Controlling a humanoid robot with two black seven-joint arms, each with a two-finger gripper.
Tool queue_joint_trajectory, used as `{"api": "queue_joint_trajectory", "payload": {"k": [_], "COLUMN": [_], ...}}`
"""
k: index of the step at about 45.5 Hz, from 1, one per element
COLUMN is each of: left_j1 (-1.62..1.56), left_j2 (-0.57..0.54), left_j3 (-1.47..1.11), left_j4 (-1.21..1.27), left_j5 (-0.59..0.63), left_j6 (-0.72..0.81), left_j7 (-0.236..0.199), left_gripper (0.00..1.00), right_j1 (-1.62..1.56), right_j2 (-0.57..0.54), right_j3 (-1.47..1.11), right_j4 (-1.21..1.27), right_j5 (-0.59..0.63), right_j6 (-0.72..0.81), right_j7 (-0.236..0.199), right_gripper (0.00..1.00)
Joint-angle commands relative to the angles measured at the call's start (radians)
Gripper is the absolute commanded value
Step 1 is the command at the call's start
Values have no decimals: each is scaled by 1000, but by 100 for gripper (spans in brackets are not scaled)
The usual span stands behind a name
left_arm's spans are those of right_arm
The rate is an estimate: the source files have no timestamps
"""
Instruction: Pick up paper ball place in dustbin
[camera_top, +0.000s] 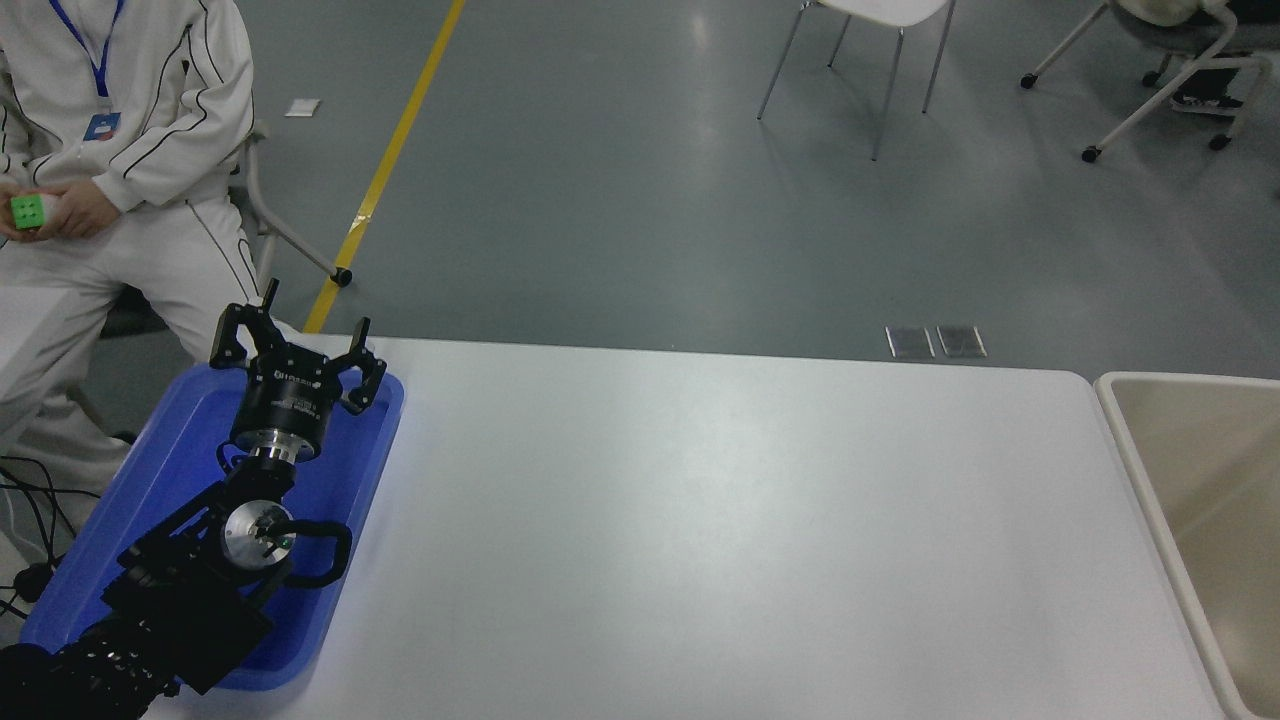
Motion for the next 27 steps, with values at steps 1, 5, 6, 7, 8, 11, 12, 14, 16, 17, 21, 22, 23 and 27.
{"api": "queue_joint_trajectory", "payload": {"k": [1, 5, 6, 7, 8, 11, 12, 14, 16, 17, 21, 22, 23, 27], "left_j1": [0, 0, 0, 0, 0, 0, 0, 0, 0, 0, 0, 0, 0, 0], "left_j2": [0, 0, 0, 0, 0, 0, 0, 0, 0, 0, 0, 1, 0, 0], "left_j3": [0, 0, 0, 0, -1, -1, 0, 0, 0, 0, -1, 0, 0, -1], "left_j4": [0, 0, 0, 0, 0, 0, 0, 0, 0, 0, 0, 0, 0, 0], "left_j5": [0, 0, 0, 0, 0, 0, 0, 0, 0, 0, 0, 0, 0, 0], "left_j6": [1, 0, 1, 1, 0, 0, 1, 1, 1, 0, 1, 0, 1, 1], "left_j7": [-1, -1, -1, -1, -1, -1, -1, -1, -1, -1, -1, -1, -1, -1], "left_gripper": [100, 100, 100, 100, 100, 100, 100, 100, 100, 100, 100, 100, 100, 100], "right_j1": [-302, -383, -402, -420, -440, -500, -515, -540, -563, -572, -610, -620, -630, -667], "right_j2": [9, 28, 36, 47, 56, 91, 102, 125, 151, 162, 200, 211, 219, 254], "right_j3": [233, 320, 340, 359, 376, 415, 422, 429, 431, 431, 432, 432, 434, 445], "right_j4": [-166, -243, -262, -280, -298, -369, -395, -442, -487, -505, -581, -597, -616, -676], "right_j5": [0, 0, 0, 0, 0, -3, -1, -1, -1, -1, -1, -1, -1, -1], "right_j6": [-157, -166, -168, -169, -169, -171, -172, -172, -172, -172, -174, -174, -174, -175], "right_j7": [0, 0, 0, 0, 0, 0, 1, 0, 1, 1, 1, 1, 1, 1], "right_gripper": [0, 0, 0, 0, 0, 0, 0, 0, 0, 0, 0, 0, 0, 0]}}
